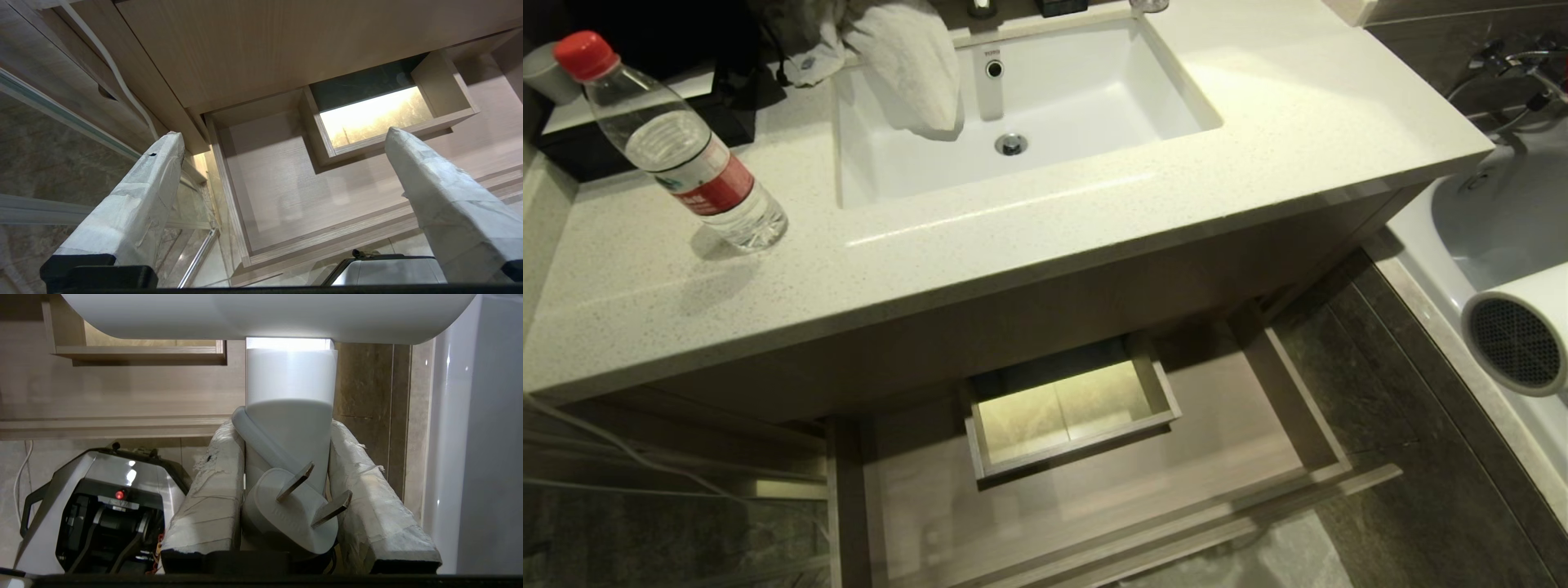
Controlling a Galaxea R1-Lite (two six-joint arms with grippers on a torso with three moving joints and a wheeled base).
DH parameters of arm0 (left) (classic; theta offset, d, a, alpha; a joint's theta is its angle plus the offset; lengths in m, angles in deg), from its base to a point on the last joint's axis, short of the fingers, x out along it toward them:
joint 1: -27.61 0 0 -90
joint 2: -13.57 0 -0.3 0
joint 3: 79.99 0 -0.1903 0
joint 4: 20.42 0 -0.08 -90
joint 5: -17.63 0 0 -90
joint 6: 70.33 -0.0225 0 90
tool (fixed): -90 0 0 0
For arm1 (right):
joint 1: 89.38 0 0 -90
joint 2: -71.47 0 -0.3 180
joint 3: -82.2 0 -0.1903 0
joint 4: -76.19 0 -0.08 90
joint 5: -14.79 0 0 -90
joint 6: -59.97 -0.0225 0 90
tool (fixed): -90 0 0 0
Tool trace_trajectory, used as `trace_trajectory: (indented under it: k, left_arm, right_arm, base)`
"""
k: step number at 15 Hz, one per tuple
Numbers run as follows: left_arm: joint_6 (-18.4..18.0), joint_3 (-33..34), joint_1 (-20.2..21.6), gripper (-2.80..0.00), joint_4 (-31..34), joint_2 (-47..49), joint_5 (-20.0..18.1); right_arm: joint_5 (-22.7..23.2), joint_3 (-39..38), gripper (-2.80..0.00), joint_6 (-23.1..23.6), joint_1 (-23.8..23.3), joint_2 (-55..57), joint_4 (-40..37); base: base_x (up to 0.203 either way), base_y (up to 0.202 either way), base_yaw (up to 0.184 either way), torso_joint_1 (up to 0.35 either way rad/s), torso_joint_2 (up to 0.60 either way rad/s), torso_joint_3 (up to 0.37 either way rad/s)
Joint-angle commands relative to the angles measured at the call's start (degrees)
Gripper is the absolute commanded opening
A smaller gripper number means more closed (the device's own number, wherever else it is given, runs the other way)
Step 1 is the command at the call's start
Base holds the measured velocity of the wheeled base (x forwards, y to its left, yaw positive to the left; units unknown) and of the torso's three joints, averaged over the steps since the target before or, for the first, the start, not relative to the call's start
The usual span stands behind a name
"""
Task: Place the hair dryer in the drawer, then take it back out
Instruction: Put it into the drawer
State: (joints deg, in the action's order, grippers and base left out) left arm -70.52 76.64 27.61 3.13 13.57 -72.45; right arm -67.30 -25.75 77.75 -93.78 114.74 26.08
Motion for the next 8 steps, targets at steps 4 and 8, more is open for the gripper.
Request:
trace_trajectory:
  k: [4,8]
  left_arm:
    - [0.0,0.0,0.0,0.00,-0.1,0.0,0.0]
    - [0.0,0.0,0.0,0.00,0.0,0.0,0.0]
  right_arm:
    - [0.1,-0.8,-2.80,0.1,0.0,-0.2,0.1]
    - [0.1,-1.4,-2.80,0.1,0.0,-0.3,0.2]
  base:
    - [0.000,0.000,0.000,0.000,0.00,0.000]
    - [0.000,0.000,0.000,0.000,0.00,0.000]
